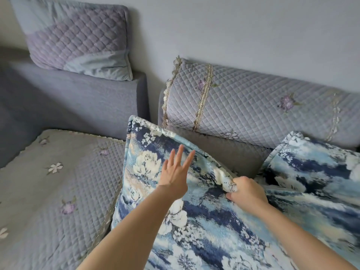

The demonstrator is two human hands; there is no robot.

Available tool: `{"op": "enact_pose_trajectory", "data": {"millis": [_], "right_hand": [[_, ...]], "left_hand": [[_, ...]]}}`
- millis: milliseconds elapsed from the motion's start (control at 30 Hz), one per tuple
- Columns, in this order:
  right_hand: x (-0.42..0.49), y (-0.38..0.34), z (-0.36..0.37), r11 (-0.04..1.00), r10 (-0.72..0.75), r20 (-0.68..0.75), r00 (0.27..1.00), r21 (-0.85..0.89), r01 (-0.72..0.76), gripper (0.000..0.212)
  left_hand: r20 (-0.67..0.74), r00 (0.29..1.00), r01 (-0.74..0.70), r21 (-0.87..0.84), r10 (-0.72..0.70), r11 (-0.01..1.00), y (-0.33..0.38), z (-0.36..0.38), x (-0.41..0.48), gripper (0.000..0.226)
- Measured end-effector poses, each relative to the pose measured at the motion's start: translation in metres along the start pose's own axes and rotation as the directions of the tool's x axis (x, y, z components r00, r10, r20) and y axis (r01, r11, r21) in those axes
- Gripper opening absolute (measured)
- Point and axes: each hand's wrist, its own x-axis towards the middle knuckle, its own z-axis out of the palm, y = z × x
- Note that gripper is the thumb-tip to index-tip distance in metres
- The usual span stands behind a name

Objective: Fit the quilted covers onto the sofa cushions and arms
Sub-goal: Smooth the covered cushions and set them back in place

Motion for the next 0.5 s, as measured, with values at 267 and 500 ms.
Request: {"op": "enact_pose_trajectory", "data": {"millis": [267, 500], "right_hand": [[-0.082, -0.090, -0.053, 0.950, -0.275, -0.091, 0.957, 0.129, 0.285, 0.017], [-0.088, -0.220, -0.098, 0.843, -0.426, -0.219, 0.878, 0.258, 0.473, 0.053]], "left_hand": [[-0.216, 0.976, -0.016, -0.039, 0.008, 0.999, -0.058, -0.074, -0.044, 0.034], [-0.541, 0.819, 0.066, -0.245, -0.192, 0.967, -0.149, -0.166, -0.086, 0.018]]}}
